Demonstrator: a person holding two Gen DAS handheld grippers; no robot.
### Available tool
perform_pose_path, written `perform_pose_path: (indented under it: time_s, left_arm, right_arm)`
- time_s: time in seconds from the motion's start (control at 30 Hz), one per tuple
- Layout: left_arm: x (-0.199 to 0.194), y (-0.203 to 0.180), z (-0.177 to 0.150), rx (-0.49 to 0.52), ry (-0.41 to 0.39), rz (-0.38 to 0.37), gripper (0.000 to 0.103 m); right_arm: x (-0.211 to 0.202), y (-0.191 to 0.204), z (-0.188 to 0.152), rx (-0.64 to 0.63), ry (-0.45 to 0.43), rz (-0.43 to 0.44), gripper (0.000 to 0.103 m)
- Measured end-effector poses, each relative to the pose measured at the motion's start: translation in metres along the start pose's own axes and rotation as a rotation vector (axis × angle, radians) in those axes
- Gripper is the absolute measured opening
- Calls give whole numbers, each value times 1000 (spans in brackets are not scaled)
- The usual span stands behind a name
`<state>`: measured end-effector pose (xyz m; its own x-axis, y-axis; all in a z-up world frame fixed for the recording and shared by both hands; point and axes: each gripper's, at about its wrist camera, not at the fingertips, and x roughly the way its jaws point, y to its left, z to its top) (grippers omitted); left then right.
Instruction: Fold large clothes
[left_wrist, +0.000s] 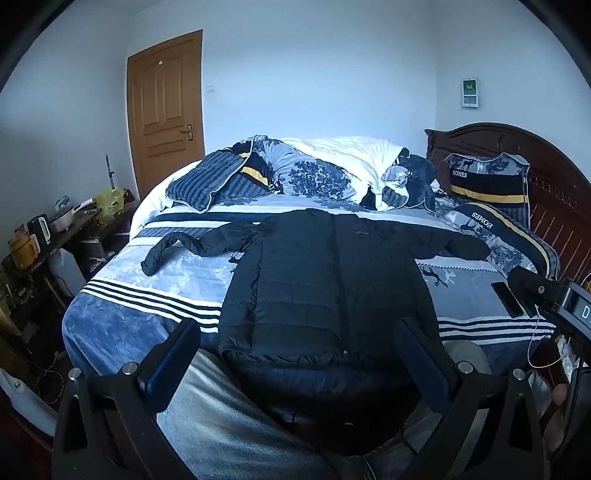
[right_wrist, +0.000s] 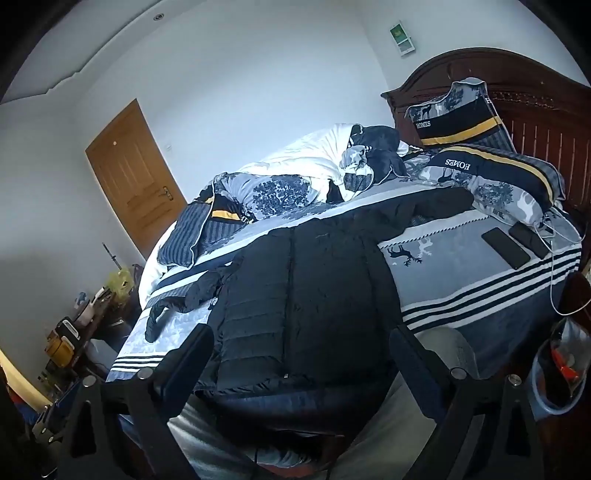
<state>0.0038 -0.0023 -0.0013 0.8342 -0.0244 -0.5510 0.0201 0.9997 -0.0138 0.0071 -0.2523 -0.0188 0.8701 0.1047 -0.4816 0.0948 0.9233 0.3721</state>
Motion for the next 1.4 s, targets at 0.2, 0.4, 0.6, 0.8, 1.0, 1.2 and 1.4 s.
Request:
perform_pose_path:
  time_s: [0.2,0.4,0.6,0.8,1.0,1.2,1.4]
  left_arm:
    - [1,2,-2,-4,0,-3,103]
    - [3,6,-4,-21,7,-8,103]
    - [3,6,-4,-20,6,-8,103]
    - [1,6,-3,-21,1,-6,103]
    - [0,6,-2,-22,4,-8,103]
    - [-2,6,-2,-23,1,-9,103]
    - [-2,6,-2,-23,-2,-9,103]
  right_arm:
    - [0,1,0,-1,7,-4,98]
    - [1,1,0,0,16,-13,98]
    - [1,0,0,1,16,-17,98]
    - [-2,4,2,-14,9,-17,98]
    - [-2,4,1,-17,6,-18,98]
    - [-2,4,2,-20,1,-19,98]
    - [-2,4,1,-19,1,-19,98]
